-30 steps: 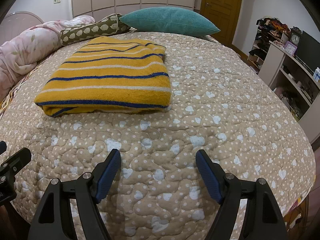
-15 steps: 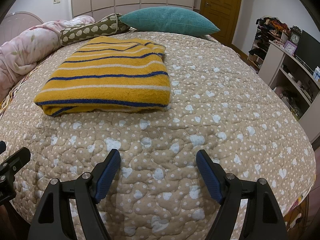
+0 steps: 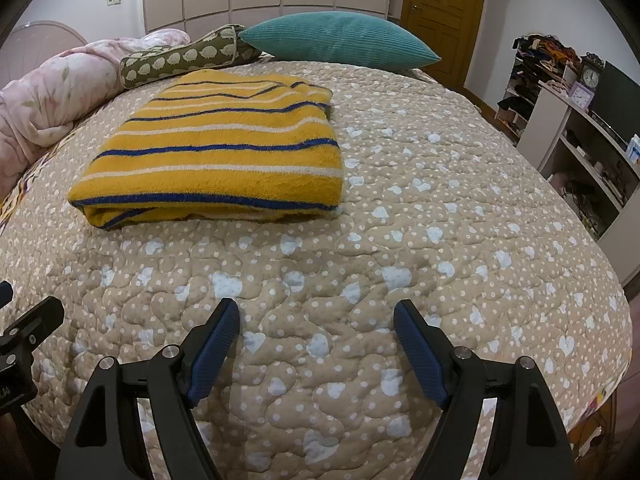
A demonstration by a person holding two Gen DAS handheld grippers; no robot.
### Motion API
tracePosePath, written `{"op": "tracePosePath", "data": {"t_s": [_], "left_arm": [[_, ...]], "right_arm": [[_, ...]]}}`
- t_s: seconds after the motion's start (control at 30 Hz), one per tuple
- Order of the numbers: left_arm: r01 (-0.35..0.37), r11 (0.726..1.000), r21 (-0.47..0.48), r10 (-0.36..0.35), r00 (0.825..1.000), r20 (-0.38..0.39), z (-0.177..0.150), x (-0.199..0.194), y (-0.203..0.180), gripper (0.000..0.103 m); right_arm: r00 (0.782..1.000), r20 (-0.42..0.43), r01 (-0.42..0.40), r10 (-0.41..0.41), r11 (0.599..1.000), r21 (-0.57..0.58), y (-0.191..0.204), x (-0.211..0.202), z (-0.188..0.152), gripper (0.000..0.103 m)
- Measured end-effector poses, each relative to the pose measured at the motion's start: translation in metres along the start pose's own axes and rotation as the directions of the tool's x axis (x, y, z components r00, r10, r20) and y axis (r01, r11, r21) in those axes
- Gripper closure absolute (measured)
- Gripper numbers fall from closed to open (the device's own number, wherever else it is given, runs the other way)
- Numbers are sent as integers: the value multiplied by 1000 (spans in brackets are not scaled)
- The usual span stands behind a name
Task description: Fold small clothes
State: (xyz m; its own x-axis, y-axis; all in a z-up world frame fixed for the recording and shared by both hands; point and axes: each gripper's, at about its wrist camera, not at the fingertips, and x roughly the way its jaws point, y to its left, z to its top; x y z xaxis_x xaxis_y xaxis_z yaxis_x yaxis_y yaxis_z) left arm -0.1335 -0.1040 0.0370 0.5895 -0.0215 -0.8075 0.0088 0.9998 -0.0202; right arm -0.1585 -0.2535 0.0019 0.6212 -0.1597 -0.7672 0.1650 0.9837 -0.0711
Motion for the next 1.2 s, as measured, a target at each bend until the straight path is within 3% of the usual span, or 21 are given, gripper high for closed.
{"op": "tracePosePath", "data": {"t_s": [1.2], "left_arm": [[-10, 1000, -4, 10, 1000, -23, -4, 9, 3, 0]], "right_arm": [[1000, -5, 0, 0, 1000, -12, 4, -4, -2, 18]]}}
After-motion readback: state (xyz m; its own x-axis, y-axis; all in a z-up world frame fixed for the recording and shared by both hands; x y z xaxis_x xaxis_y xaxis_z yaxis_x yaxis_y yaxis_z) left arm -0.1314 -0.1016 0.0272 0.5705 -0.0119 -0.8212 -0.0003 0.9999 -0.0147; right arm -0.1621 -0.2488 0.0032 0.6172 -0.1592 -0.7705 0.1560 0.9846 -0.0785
